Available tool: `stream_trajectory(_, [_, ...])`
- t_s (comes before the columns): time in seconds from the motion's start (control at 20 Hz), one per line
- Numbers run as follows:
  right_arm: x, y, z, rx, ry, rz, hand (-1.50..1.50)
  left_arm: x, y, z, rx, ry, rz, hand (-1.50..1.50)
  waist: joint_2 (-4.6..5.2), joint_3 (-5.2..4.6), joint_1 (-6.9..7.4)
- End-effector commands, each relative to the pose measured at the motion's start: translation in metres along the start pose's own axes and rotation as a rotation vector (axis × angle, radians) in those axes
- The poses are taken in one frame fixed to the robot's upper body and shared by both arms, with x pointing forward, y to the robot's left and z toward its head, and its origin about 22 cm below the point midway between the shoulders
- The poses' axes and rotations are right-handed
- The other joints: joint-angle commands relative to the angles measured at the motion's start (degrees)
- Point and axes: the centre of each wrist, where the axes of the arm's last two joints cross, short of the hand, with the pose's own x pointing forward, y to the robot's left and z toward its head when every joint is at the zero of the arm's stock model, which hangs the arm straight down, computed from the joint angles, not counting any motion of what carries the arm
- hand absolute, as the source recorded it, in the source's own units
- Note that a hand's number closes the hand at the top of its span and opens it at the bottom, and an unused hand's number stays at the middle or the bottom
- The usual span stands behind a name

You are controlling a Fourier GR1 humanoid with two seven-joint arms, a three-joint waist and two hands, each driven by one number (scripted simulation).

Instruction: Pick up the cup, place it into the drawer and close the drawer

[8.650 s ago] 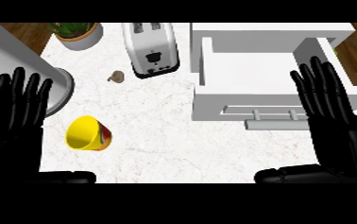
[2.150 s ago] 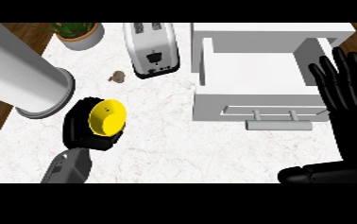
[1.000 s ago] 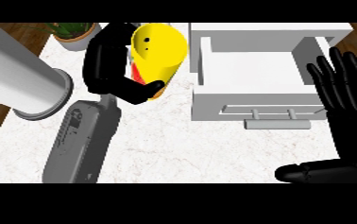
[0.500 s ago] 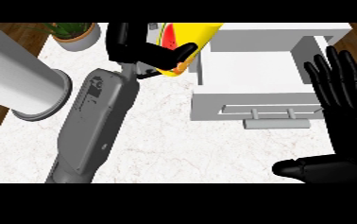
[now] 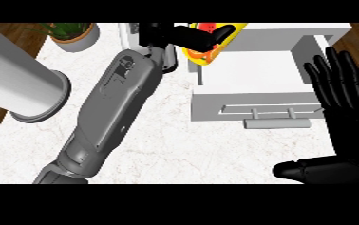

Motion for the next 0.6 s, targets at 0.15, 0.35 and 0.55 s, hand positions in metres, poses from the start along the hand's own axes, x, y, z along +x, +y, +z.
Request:
stream_trajectory(0.15, [-0.008,-0.006,0.010,-0.001,0.002,-0.005,-1.50,-0.026,-0.015,-0.007,0.024,0.042,-0.046,1.50,0.23,0.02,-1.07])
stream_trajectory(0.35, [0.000,-0.005,-0.001,0.007,-0.014,0.000,-1.50,-0.016,-0.026,-0.026,0.019,0.080,-0.053,1.50,0.28,0.02,-1.23])
stream_trajectory(0.55, [-0.007,0.000,-0.008,0.017,0.006,-0.003,-1.50,-0.027,-0.036,-0.017,0.014,0.123,-0.099,1.50,0.34,0.03,-1.85])
